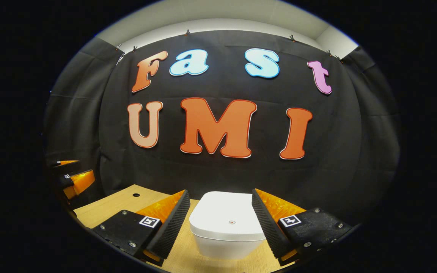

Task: Press the lid of the desktop garbage bin to open it, pick up the crumpled paper on the desktop and throw it into the bin, then pick up the pop can on the desktop and drop it into the bin, and finally close the garbage bin lid.

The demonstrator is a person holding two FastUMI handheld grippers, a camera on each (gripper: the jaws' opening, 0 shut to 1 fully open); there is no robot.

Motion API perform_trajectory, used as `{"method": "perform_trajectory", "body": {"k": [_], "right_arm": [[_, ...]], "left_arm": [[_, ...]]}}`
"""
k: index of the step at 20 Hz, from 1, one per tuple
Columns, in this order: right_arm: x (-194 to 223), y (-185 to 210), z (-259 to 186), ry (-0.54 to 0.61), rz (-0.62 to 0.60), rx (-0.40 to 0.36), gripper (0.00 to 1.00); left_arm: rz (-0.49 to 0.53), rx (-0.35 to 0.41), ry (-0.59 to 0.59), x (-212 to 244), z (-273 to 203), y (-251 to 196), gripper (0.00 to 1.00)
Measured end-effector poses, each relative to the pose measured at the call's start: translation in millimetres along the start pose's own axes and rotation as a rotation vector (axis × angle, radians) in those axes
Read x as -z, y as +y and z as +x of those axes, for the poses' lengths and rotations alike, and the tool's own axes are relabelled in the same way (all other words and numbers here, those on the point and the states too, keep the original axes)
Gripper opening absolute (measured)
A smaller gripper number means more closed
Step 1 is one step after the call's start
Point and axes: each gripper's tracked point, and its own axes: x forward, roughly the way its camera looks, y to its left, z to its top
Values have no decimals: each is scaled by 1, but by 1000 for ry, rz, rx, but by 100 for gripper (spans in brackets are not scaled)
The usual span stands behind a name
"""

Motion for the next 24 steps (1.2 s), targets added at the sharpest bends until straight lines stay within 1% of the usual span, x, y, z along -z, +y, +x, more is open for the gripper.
{"method": "perform_trajectory", "body": {"k": [4,8,12,13,14,15,16,18,19,20,21,22,23,24], "right_arm": [[-3,-6,4,2,-13,5,99],[-8,-18,8,3,-62,23,97],[-14,-22,15,21,-90,14,89],[-14,-23,18,31,-99,5,83],[-13,-23,19,48,-106,-6,80],[-11,-20,21,62,-109,-25,73],[-10,-16,23,74,-105,-50,70],[-8,-11,26,107,-96,-89,51],[-6,-10,29,126,-97,-102,44],[-2,-9,31,144,-98,-114,40],[-1,-8,32,157,-96,-128,31],[-2,-7,33,163,-89,-138,28],[-2,-9,36,170,-78,-139,22],[-2,-9,38,178,-67,-140,20]], "left_arm": [[8,1,-1,1,0,0,100],[10,-10,3,2,-2,2,100],[7,-26,12,5,-4,7,100],[6,-29,15,7,-5,7,100],[5,-33,19,7,-4,8,100],[2,-34,27,9,-3,8,100],[-2,-34,36,13,-4,7,100],[-6,-38,48,15,-5,9,100],[-5,-40,52,17,-5,9,99],[-5,-40,62,20,-5,8,100],[-8,-40,69,23,-6,8,100],[-12,-41,73,24,-7,8,100],[-14,-44,77,25,-9,9,100],[-13,-51,80,27,-10,11,100]]}}
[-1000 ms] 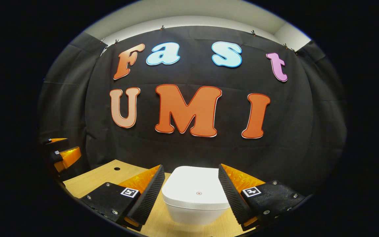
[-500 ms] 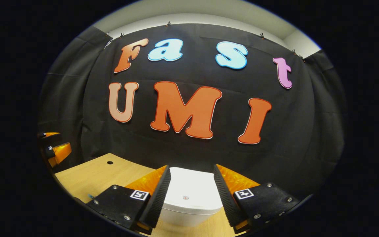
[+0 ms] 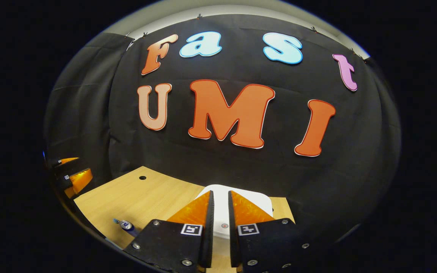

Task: Press the lid of the desktop garbage bin to open it, pick up the crumpled paper on the desktop and throw it into the bin, then pick up the pop can on the desktop and drop it into the bin, and finally close the garbage bin lid.

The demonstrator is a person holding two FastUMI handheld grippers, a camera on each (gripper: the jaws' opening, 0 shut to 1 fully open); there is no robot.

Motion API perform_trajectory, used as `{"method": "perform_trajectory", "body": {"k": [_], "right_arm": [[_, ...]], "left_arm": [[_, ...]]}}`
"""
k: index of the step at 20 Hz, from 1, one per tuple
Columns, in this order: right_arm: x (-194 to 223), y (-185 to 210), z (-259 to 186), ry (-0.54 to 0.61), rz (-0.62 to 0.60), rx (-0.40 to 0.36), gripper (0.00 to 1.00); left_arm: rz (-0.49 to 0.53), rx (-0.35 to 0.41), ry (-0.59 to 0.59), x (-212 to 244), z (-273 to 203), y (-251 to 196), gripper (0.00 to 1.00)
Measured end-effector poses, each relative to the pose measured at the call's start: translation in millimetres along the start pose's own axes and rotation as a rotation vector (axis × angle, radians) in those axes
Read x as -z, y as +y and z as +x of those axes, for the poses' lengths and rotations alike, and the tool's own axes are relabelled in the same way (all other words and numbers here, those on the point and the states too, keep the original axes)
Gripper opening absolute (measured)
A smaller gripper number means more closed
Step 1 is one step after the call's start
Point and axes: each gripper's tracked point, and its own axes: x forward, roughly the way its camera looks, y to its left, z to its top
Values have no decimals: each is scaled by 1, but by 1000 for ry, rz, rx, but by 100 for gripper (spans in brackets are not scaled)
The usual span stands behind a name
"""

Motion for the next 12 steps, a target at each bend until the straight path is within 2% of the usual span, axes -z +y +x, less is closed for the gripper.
{"method": "perform_trajectory", "body": {"k": [1,3,12], "right_arm": [[0,-3,2,8,8,3,12],[2,-12,5,18,2,33,1],[35,-22,18,173,-11,1,1]], "left_arm": [[0,-9,3,2,0,3,100],[-3,-26,14,8,-3,8,100],[-14,-90,49,21,-8,21,100]]}}
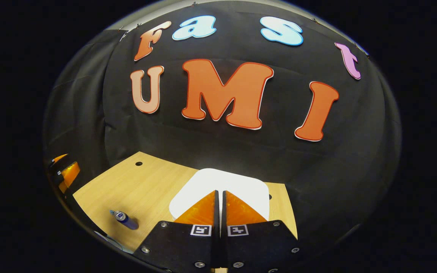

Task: Press the lid of the desktop garbage bin to open it, pick up the crumpled paper on the desktop and throw it into the bin, then pick up the pop can on the desktop and drop it into the bin, and finally close the garbage bin lid.

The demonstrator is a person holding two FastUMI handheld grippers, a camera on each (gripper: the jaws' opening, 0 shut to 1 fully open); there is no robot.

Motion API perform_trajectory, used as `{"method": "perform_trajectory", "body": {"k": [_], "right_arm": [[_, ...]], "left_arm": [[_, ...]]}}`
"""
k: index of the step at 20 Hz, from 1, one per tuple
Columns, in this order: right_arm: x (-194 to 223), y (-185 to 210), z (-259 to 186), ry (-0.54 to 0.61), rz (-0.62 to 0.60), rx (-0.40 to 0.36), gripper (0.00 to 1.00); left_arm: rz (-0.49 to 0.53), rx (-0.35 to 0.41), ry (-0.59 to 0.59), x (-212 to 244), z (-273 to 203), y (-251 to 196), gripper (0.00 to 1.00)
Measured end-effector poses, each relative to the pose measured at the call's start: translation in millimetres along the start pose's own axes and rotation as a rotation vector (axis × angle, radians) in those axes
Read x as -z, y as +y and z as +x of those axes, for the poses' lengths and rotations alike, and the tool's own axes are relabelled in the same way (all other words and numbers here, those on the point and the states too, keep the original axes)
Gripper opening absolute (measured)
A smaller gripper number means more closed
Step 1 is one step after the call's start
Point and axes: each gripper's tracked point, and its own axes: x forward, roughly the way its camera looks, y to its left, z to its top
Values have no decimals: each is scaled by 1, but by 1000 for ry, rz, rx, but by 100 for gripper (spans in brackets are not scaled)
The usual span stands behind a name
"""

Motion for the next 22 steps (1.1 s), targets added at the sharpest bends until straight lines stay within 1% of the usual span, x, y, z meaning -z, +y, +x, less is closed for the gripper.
{"method": "perform_trajectory", "body": {"k": [9,15,17,22], "right_arm": [[34,9,31,132,19,-83,1],[60,13,48,209,-17,-107,1],[61,12,49,205,-17,-109,1],[64,10,44,201,41,-105,1]], "left_arm": [[10,-28,25,6,4,1,100],[11,-46,56,15,14,-1,100],[18,-41,59,16,17,-6,100],[31,-24,69,17,28,-18,100]]}}
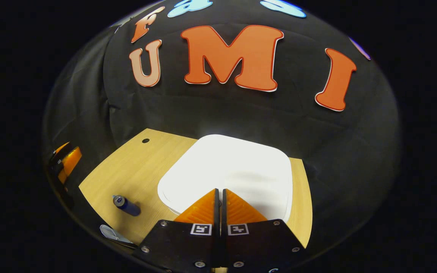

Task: Press the lid of the desktop garbage bin to open it, pick up the crumpled paper on the desktop and throw it into the bin, then pick up the pop can on the desktop and drop it into the bin, and finally close the garbage bin lid.

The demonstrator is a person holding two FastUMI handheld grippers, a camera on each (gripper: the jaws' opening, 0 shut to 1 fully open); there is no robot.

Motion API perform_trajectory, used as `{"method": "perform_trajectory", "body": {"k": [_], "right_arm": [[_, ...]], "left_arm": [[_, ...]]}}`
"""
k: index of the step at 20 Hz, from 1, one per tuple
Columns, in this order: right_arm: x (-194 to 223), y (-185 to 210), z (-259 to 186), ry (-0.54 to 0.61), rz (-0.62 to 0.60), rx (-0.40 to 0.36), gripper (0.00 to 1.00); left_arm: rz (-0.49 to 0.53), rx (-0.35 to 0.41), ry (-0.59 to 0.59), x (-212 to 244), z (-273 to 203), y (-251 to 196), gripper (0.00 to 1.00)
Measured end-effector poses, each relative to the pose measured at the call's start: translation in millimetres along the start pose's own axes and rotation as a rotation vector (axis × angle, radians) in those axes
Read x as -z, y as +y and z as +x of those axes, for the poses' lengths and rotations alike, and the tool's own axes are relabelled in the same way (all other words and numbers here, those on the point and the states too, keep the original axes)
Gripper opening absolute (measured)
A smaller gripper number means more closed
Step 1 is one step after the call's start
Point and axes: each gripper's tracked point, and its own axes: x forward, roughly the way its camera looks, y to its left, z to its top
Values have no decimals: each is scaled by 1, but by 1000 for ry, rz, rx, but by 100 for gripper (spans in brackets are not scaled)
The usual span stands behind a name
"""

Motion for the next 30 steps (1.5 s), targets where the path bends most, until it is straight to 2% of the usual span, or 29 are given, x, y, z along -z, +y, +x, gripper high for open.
{"method": "perform_trajectory", "body": {"k": [3,4,5,6,7,9,10,14,18,22,25,28,30], "right_arm": [[2,5,2,-2,62,-15,1],[2,4,1,5,69,-24,1],[4,4,0,9,82,-30,1],[3,5,0,9,85,-32,1],[3,4,0,3,82,-31,1],[1,4,-1,-19,48,-34,1],[-3,4,-3,-43,38,-37,1],[-7,5,-3,-135,49,-47,1],[-8,-4,-3,-220,1,12,1],[-16,-8,-11,-322,-14,19,1],[-21,-11,-10,-354,-11,62,2],[-27,0,-13,-384,11,57,2],[-33,11,-21,-406,34,41,14]], "left_arm": [[2,14,2,0,4,-9,96],[5,20,0,-1,4,-12,100],[9,25,-5,-3,5,-15,95],[14,30,-12,-5,5,-18,100],[19,33,-20,-8,5,-19,100],[31,34,-35,-12,2,-22,100],[38,33,-41,-14,1,-23,96],[41,19,-53,-17,-4,-22,100],[40,7,-44,-14,-13,-26,100],[21,1,-39,-10,-22,-32,100],[8,1,-43,-11,-31,-33,100],[13,-4,-74,-17,-31,-25,100],[3,5,-73,-19,-27,-19,100]]}}
